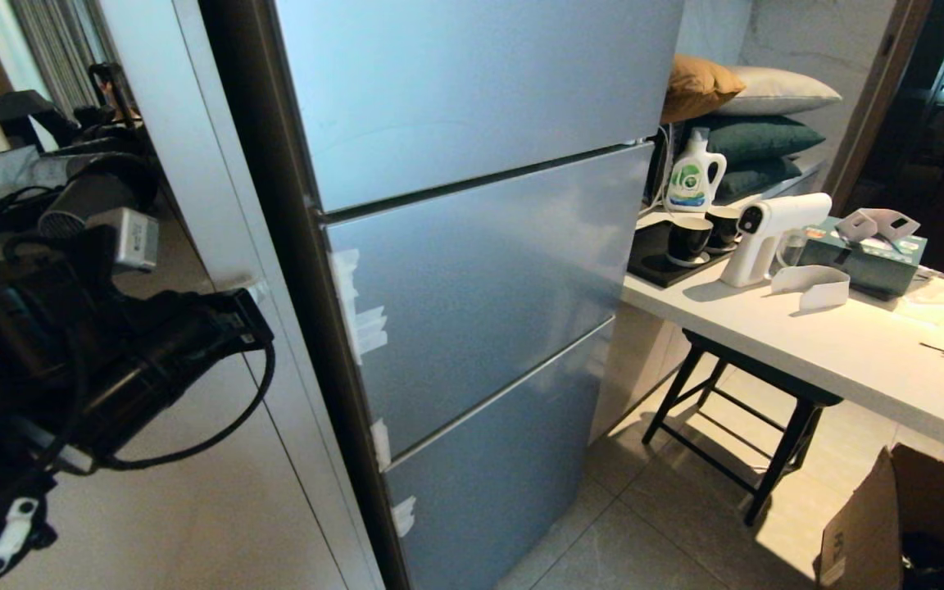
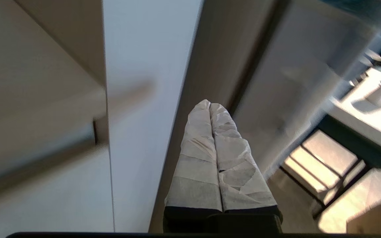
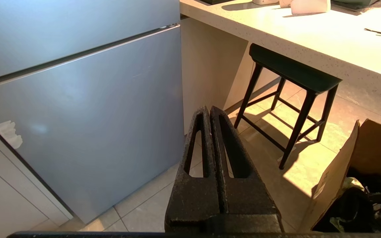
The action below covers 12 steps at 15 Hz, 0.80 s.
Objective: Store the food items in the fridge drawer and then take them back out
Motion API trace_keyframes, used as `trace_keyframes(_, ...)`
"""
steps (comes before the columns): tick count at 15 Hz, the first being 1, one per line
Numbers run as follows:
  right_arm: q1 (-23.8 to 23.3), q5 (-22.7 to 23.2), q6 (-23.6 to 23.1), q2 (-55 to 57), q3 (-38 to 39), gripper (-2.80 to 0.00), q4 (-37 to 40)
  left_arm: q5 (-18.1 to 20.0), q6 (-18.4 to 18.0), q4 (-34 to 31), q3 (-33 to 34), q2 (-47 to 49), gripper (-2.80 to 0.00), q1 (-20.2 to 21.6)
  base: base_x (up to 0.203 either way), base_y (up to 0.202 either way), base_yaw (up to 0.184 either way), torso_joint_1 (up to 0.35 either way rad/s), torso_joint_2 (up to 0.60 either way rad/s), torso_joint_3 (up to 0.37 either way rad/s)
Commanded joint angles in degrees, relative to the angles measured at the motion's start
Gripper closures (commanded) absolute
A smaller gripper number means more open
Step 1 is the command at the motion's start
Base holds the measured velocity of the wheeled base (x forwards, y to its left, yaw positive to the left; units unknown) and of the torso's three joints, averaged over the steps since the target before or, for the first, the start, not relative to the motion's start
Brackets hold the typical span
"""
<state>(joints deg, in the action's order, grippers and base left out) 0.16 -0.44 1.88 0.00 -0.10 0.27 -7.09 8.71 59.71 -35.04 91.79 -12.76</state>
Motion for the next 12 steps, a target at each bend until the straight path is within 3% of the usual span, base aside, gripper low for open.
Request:
trace_keyframes(1, 0.02, 0.0, 0.05, 0.09, 0.01, 0.0, 0.0, -0.29, 0.36, 1.84, -1.6, 3.66, 0.0, -1.33, 0.0, 0.0, 0.0, 0.0, 0.0, 0.0)
trace_keyframes(5, 0.02, 0.0, 0.05, 0.09, 0.01, 0.0, 0.02, -1.45, 1.31, 2.39, -3.57, 4.98, 0.0, -5.35, 0.0, 0.0, 0.0, 0.0, 0.0, 0.0)
trace_keyframes(12, 0.02, 0.0, 0.05, 0.09, 0.01, 0.0, 0.0, -2.85, 1.31, 2.4, -6.41, 7.0, 0.0, -7.16, 0.0, 0.0, 0.0, 0.0, 0.0, 0.0)
